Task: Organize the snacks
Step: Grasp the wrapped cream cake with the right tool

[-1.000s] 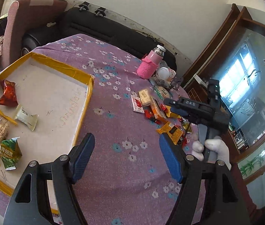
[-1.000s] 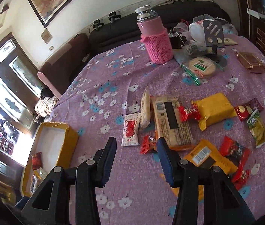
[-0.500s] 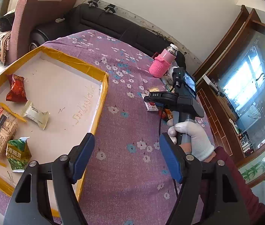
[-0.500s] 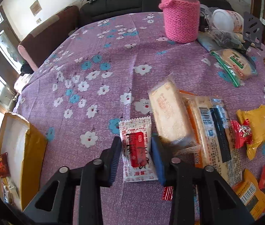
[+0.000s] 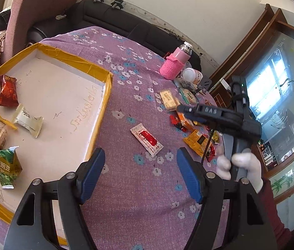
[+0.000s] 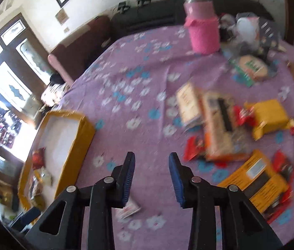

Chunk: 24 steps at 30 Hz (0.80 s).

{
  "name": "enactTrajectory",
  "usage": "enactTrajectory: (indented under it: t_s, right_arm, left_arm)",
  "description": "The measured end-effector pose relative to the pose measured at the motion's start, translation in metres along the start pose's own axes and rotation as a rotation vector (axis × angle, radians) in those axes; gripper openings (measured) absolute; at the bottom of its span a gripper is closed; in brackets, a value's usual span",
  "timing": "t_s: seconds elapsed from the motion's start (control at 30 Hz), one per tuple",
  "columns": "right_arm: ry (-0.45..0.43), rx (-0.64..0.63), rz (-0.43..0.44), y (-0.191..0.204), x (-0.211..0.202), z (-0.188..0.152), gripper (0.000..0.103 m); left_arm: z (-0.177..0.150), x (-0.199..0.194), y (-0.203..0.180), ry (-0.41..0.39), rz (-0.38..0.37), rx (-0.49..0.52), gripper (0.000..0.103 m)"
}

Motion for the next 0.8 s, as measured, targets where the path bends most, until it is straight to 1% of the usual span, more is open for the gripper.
enactTrajectory:
  t_s: [0.03, 0.1, 0.13, 0.2, 0.3, 0.33, 0.4, 0.43, 0.47, 0.5, 0.57, 0.7, 0.73, 0.8]
  right_arm:
    - [-0.028, 0.005, -0.023, -0.007, 0.001, 0.013, 0.039]
    - [-0.058, -0.006, -0.063, -0.016, 0.009, 0.034, 0.039]
    - [-0.059, -0.012, -0.077, -0.018, 0.016, 0.042, 0.042]
    - [-0.048, -0.019, -0.093, -0.021, 0.034, 0.051, 0.043]
    - [-0.015, -0.04, -0.142, -0.025, 0.061, 0.055, 0.043]
    - [-0.005, -0.046, -0.151, -0.025, 0.07, 0.055, 0.046]
    - [0.008, -0.072, -0.189, -0.022, 0.085, 0.054, 0.047]
    - [0.013, -0.093, -0.206, -0.02, 0.091, 0.054, 0.05]
    - [0.016, -0.113, -0.226, -0.017, 0.096, 0.053, 0.05]
    - [0.013, -0.13, -0.257, -0.015, 0.099, 0.052, 0.05]
    - [0.025, -0.143, -0.308, -0.013, 0.102, 0.049, 0.036]
    - [0.066, -0.165, -0.306, -0.009, 0.096, 0.033, 0.035]
    - [0.08, -0.166, -0.286, -0.007, 0.093, 0.027, 0.035]
    - [0.123, -0.144, -0.217, -0.003, 0.081, 0.01, 0.035]
  left_arm:
    - [-0.001, 0.001, -0.003, 0.006, -0.004, 0.005, 0.071]
    - [-0.003, 0.002, -0.008, 0.015, -0.009, 0.015, 0.071]
    - [-0.004, 0.003, -0.01, 0.017, -0.011, 0.02, 0.071]
    - [-0.006, 0.003, -0.012, 0.023, -0.008, 0.031, 0.071]
    - [-0.01, 0.007, -0.013, 0.043, -0.005, 0.035, 0.071]
    - [-0.011, 0.008, -0.013, 0.05, -0.002, 0.037, 0.071]
    - [-0.014, 0.011, -0.014, 0.062, 0.0, 0.041, 0.071]
    - [-0.015, 0.012, -0.015, 0.066, 0.0, 0.043, 0.071]
    - [-0.016, 0.013, -0.015, 0.07, 0.001, 0.044, 0.071]
    - [-0.017, 0.014, -0.015, 0.074, 0.002, 0.044, 0.071]
    - [-0.017, 0.016, -0.016, 0.08, 0.001, 0.045, 0.071]
    - [-0.018, 0.021, -0.019, 0.091, -0.004, 0.057, 0.071]
    - [-0.019, 0.023, -0.021, 0.096, -0.008, 0.058, 0.071]
    - [-0.022, 0.027, -0.021, 0.112, -0.015, 0.056, 0.071]
Point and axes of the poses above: each gripper's, at about its wrist camera, not at the fingertips, and x roughly the way its jaws point, y to its left, z to its top, the point moved 8 cm from there along x, roughly the way its jaws point, and after that the axes turned 6 degrees about x, right-handed, at the moved point
